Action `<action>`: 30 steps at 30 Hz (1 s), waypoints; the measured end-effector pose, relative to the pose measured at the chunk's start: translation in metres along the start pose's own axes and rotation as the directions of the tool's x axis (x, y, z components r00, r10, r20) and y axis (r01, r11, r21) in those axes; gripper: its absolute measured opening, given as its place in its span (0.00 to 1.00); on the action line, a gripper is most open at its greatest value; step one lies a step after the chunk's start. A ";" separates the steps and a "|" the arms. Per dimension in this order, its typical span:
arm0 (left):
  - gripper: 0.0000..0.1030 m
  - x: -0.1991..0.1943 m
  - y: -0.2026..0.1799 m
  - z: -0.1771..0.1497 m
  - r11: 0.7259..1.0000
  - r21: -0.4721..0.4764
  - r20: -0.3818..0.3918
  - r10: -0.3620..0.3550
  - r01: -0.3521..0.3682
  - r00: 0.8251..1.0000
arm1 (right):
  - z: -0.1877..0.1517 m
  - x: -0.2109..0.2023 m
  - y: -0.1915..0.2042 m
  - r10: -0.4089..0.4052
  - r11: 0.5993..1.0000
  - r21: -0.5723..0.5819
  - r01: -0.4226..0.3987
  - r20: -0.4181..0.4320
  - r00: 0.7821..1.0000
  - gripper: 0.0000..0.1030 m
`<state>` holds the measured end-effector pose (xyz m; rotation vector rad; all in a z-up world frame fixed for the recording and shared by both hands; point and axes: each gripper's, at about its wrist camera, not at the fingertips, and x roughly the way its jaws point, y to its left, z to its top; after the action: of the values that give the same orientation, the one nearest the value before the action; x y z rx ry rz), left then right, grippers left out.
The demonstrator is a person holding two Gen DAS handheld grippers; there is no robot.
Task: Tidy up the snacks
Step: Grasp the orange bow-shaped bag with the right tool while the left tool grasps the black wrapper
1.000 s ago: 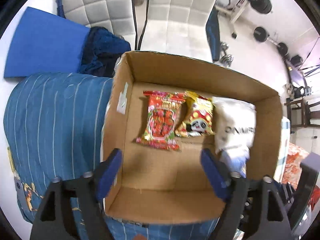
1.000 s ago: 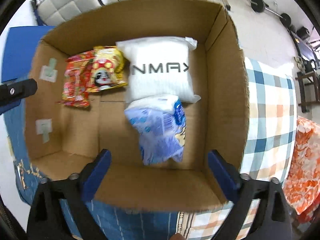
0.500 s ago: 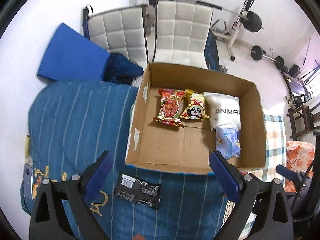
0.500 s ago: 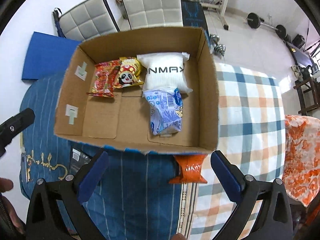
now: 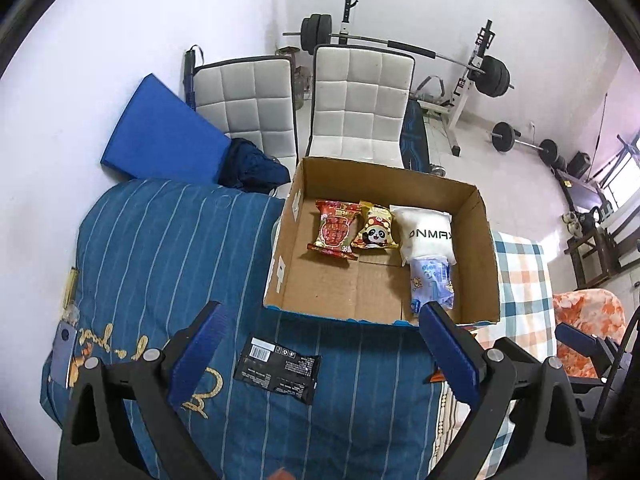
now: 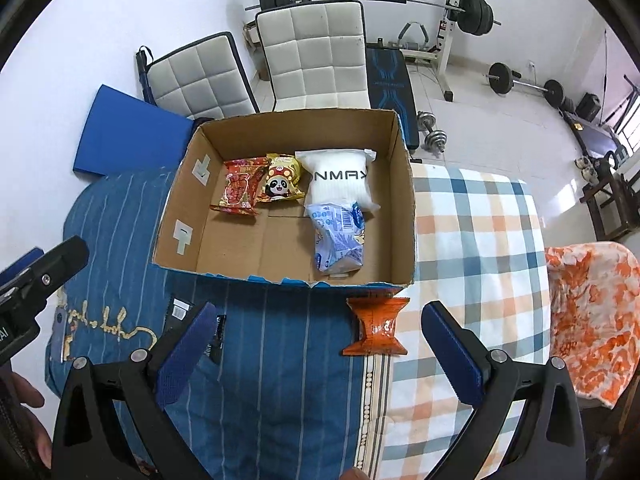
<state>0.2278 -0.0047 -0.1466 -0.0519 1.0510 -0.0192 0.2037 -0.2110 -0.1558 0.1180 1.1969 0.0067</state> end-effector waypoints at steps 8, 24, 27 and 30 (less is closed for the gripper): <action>0.96 0.040 0.024 -0.023 0.994 -0.086 -0.101 0.053 -0.062 0.994 | -0.016 0.056 -0.061 -0.036 0.994 0.092 0.051 -0.162 0.986 1.00; 0.94 0.229 0.117 -0.132 0.764 -0.620 -0.526 -0.238 -0.177 0.817 | -0.062 0.223 -0.107 0.063 0.968 0.245 0.052 -0.436 0.898 0.71; 0.94 0.249 0.120 -0.137 0.733 -0.644 -0.541 -0.234 -0.218 0.808 | -0.062 0.224 -0.106 0.067 0.963 0.263 0.053 -0.427 0.902 0.68; 0.95 0.264 0.118 -0.141 0.720 -0.649 -0.559 -0.233 -0.245 0.795 | -0.064 0.223 -0.106 0.060 0.964 0.261 0.059 -0.423 0.904 0.67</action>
<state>0.2355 0.0978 -0.4516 -0.7944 1.6731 0.4079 0.2197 -0.2952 -0.3961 0.3711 1.6370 -0.1369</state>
